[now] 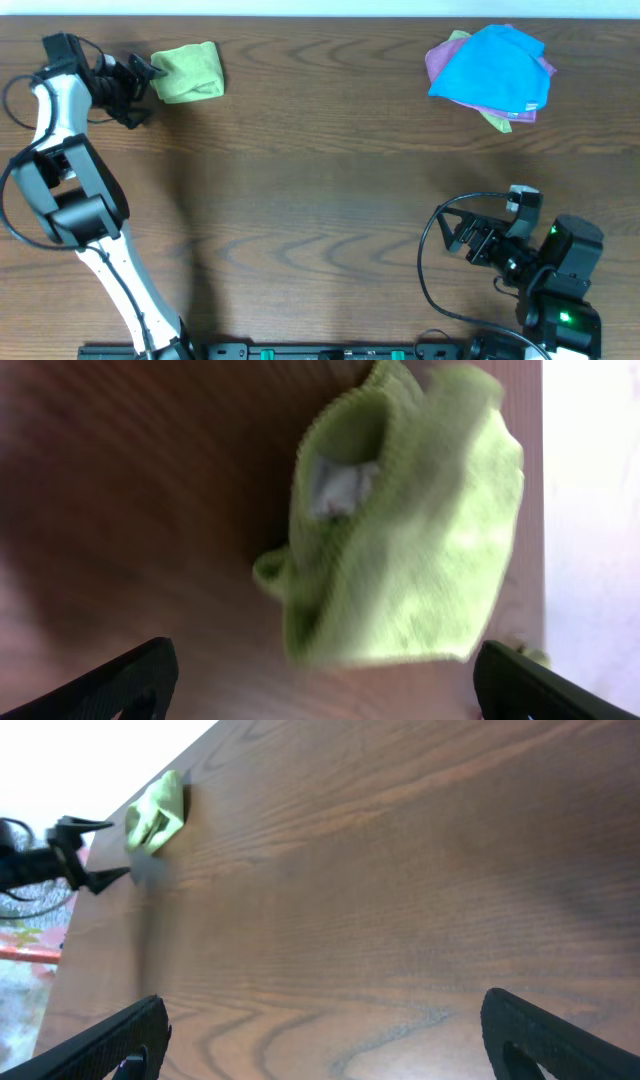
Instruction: Fold the cloth
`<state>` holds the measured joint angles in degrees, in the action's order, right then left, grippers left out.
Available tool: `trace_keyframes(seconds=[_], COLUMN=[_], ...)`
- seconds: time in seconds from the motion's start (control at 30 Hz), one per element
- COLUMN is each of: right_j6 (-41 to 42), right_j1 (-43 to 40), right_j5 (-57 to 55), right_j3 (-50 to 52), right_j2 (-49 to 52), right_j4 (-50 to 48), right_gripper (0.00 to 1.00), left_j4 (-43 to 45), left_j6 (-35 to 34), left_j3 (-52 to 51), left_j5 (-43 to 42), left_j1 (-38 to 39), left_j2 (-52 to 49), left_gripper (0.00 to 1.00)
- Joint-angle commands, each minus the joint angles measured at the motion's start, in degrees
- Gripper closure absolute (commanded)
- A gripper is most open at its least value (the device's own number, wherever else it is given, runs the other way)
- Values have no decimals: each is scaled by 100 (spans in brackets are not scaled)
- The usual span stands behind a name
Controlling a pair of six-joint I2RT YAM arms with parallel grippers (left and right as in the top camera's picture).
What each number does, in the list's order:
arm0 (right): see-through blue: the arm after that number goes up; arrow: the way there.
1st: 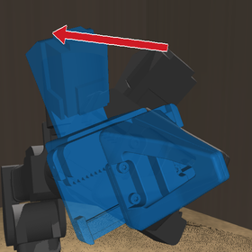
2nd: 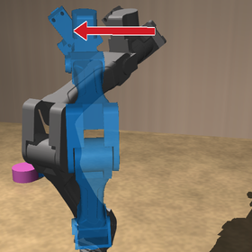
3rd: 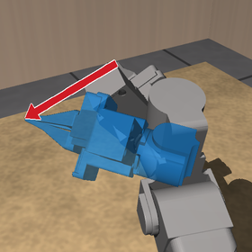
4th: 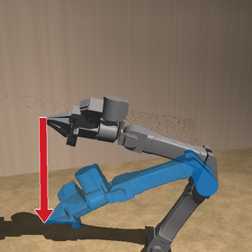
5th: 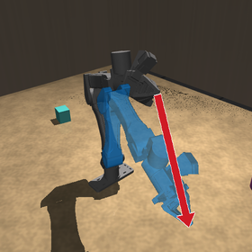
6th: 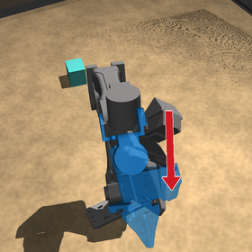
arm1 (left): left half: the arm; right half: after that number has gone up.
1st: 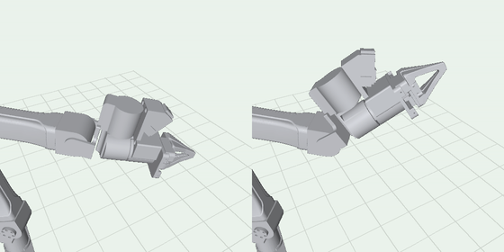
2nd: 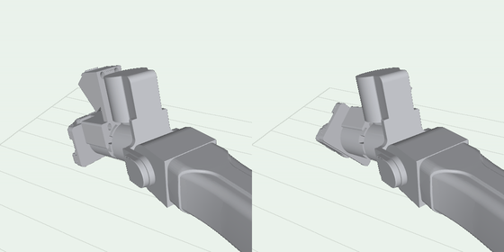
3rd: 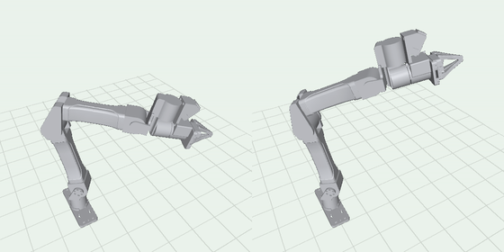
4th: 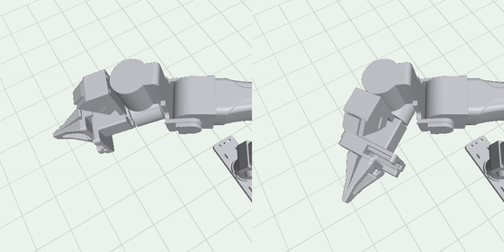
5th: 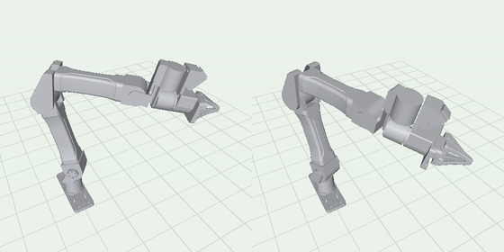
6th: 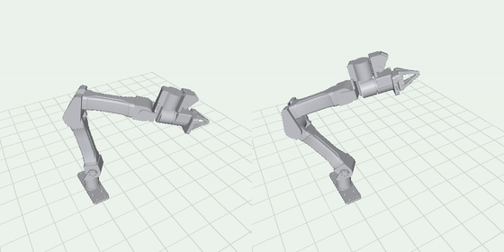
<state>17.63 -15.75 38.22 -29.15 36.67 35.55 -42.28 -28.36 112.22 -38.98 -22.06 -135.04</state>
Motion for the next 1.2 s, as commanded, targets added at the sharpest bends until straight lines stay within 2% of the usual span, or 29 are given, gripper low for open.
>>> trace_keyframes(seconds=[0.0,0.2,0.4,0.57,0.7,0.73,0.77,0.9,1.03,1.17], right_j6=[79,79,79,79,79,79,79,79,79,79], right_j1=[-42,-42,-42,-42,-42,-42,-42,-42,-42,-42], right_j5=[101,101,101,98,101,101,101,101,101,101], right_j3=[13,11,13,13,13,13,13,11,13,13], right_j2=[-35,-35,-35,-35,-35,-35,-35,-35,-35,-35], right_j4=[7,7,7,7,7,7,7,7,7,7], right_gripper=[1,1,1,1,1,1,1,1,1,1], left_j4=[-310,-848,-1646,-1971,-1952,-1886,-1939,-2371,-2833,-2916], left_j6=[623,992,1530,1552,1038,1036,1029,1084,1427,1513], left_j3=[131,131,131,131,131,131,131,129,63,-439], left_j5=[511,599,1613,1915,2238,2286,2271,2452,2699,2911], left_j1=[-7,162,737,1458,1714,1733,1735,1781,1908,2052], left_j2=[518,1185,1856,2262,2396,2396,2396,2396,2393,2398], left_gripper=[4,4,4,4,4,0,4,4,4,4])
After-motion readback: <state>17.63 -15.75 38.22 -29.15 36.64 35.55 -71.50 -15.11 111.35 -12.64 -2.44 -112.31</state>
